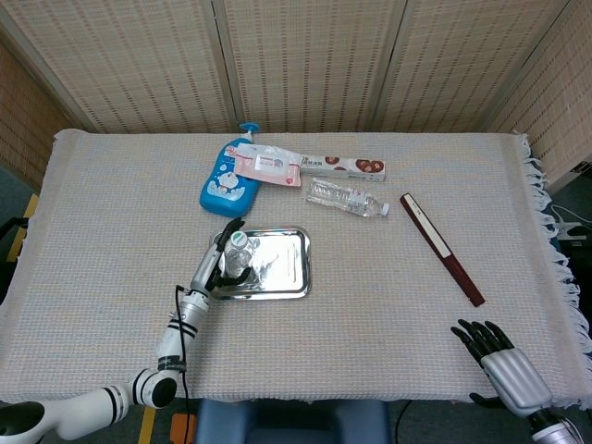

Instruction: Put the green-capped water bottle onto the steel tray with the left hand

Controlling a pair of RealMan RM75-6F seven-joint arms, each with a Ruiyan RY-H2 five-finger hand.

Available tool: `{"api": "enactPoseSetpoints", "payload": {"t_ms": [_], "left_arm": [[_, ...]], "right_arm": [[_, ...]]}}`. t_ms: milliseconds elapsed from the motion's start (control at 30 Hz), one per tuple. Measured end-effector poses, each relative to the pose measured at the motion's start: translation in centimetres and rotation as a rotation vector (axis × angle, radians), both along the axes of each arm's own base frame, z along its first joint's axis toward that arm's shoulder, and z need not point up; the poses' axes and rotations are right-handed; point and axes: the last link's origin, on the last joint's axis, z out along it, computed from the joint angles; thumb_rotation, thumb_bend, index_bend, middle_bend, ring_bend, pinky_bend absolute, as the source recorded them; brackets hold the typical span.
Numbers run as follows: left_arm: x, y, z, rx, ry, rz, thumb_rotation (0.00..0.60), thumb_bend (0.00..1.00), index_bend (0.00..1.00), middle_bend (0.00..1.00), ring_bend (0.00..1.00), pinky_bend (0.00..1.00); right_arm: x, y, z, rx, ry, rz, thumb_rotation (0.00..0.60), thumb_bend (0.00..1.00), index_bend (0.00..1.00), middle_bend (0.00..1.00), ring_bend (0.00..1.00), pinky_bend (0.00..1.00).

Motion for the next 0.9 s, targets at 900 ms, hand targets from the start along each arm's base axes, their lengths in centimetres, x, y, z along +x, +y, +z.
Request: {"api": "enactPoseSetpoints", "payload": {"t_ms": [900], "left_arm": [[-1.0,-0.3,1.5,-0.007,0.134,-0.082,0.6,0.3,0.0,0.0,0.0,0.0]], "right_arm": [[0.1,0.2,-0.1,0.012,0.0,0.005,0.6,0.01,0.0,0.0,0.0,0.0]]}}
